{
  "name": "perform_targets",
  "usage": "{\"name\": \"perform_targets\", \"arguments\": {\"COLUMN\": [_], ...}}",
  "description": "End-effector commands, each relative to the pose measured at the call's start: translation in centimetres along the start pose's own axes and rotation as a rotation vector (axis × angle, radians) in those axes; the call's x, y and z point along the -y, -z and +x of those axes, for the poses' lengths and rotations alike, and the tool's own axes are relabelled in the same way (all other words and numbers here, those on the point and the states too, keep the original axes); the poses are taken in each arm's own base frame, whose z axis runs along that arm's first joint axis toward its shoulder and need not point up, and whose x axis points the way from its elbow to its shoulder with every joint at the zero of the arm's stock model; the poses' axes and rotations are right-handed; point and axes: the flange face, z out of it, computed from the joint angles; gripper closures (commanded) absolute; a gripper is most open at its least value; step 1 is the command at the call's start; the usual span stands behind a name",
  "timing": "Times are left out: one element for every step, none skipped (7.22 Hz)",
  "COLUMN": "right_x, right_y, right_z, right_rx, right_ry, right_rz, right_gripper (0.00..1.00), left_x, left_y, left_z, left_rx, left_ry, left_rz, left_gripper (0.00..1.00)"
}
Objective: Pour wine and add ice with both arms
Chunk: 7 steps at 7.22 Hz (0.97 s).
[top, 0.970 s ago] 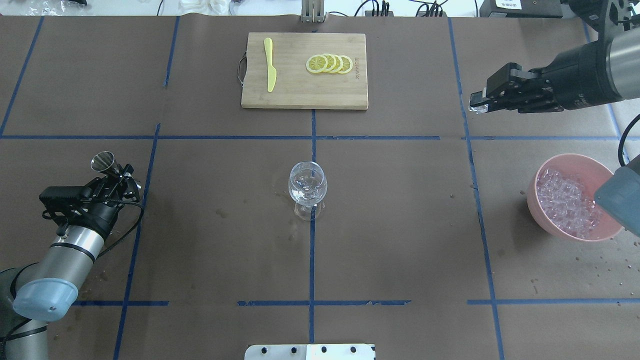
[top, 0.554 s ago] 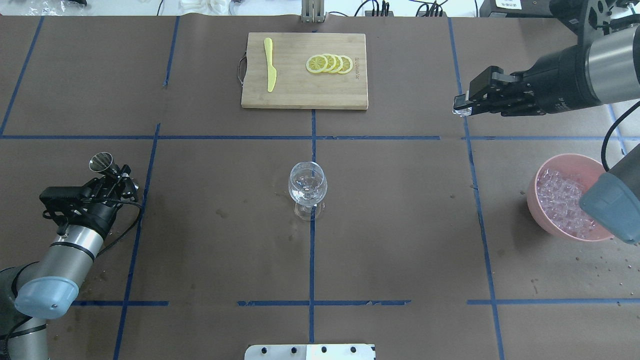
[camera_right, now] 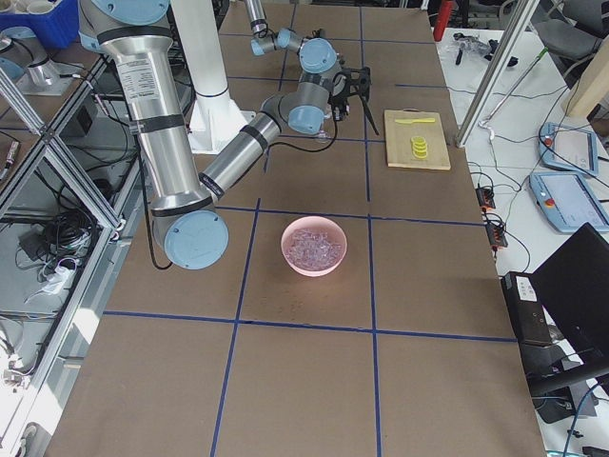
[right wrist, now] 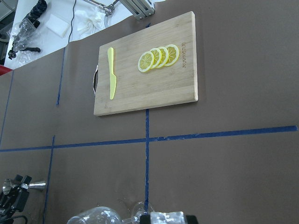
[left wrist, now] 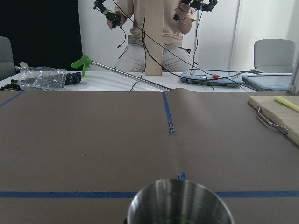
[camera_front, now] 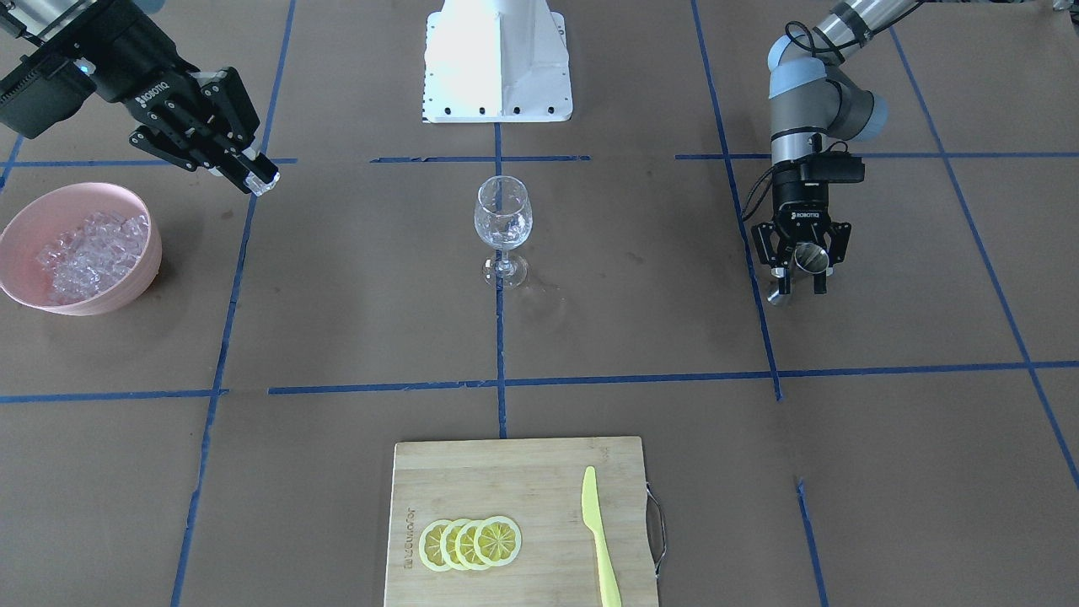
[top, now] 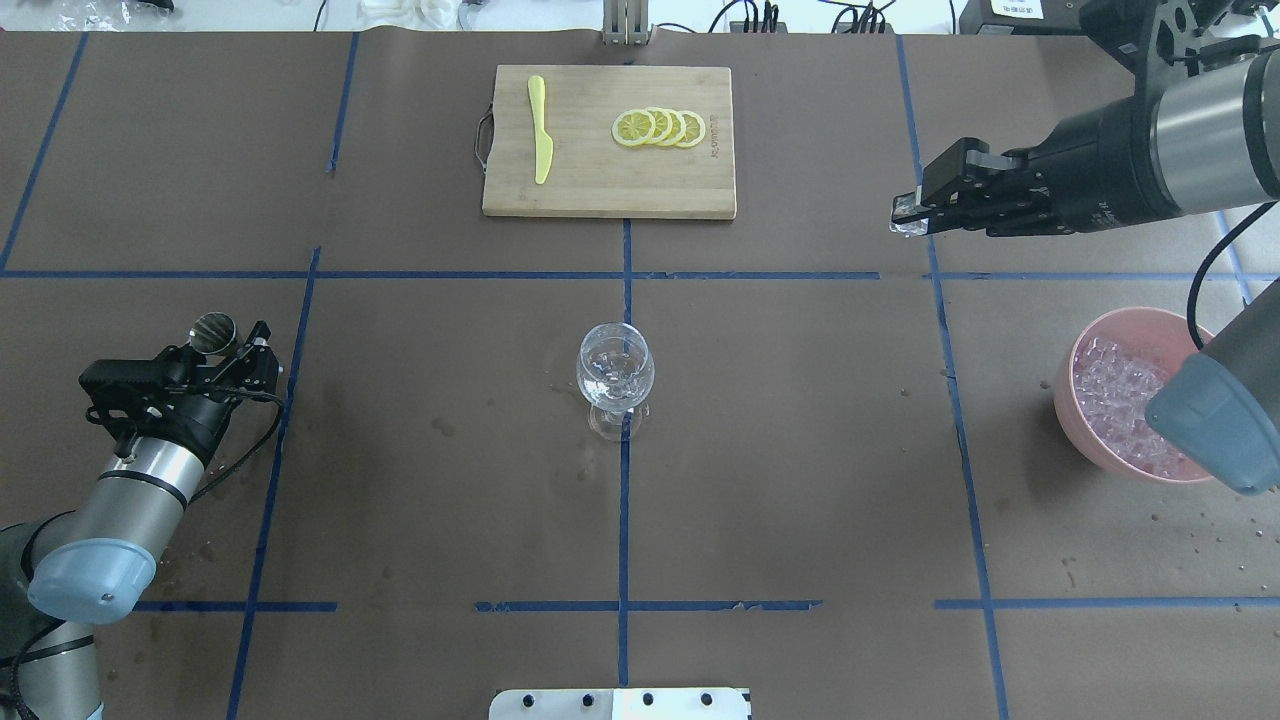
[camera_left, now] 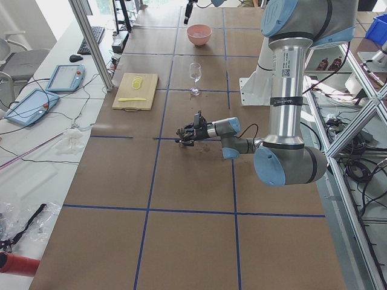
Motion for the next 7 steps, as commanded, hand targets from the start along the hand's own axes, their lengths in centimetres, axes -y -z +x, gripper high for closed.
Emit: {"name": "perform_targets", "arguments": {"right_x": [-0.2, -0.4, -0.6, -0.7, -1.0, -1.1, -1.2], "right_y": [-0.3, -0.5, -0.8, -1.0, -1.3, -1.5, -1.6], "right_z": [0.0, -0.3, -1.0, -1.1, -1.3, -1.3, -1.4], "right_rx": [-0.002, 0.001, 0.008, 0.009, 0.011, 0.009, 0.009], "right_ry": [0.001, 0.006, 0.015, 0.017, 0.021, 0.021, 0.023], "right_rz": [-0.003, -0.004, 0.002, -0.001, -0.003, -0.002, 0.0], "right_gripper": [1.0, 1.0, 1.0, 1.0, 1.0, 1.0, 1.0], "left_x": [1.5, 1.9, 2.3, 1.9, 2.6, 3.3, 4.1], "left_y": [-0.9, -0.9, -0.7, 0.0, 0.6, 1.5, 2.8], "left_z": [-0.5, -1.2, -1.2, -2.1, -1.7, -1.2, -0.9], "left_rx": [-0.001, -0.022, -0.043, -0.061, -0.057, -0.07, -0.094], "left_ry": [-0.068, -0.124, -0.142, -0.151, -0.168, -0.169, -0.168], "left_rz": [-0.018, -0.067, -0.099, -0.152, -0.181, -0.234, -0.293], "left_gripper": [0.0, 0.0, 0.0, 0.0, 0.0, 0.0, 0.0]}}
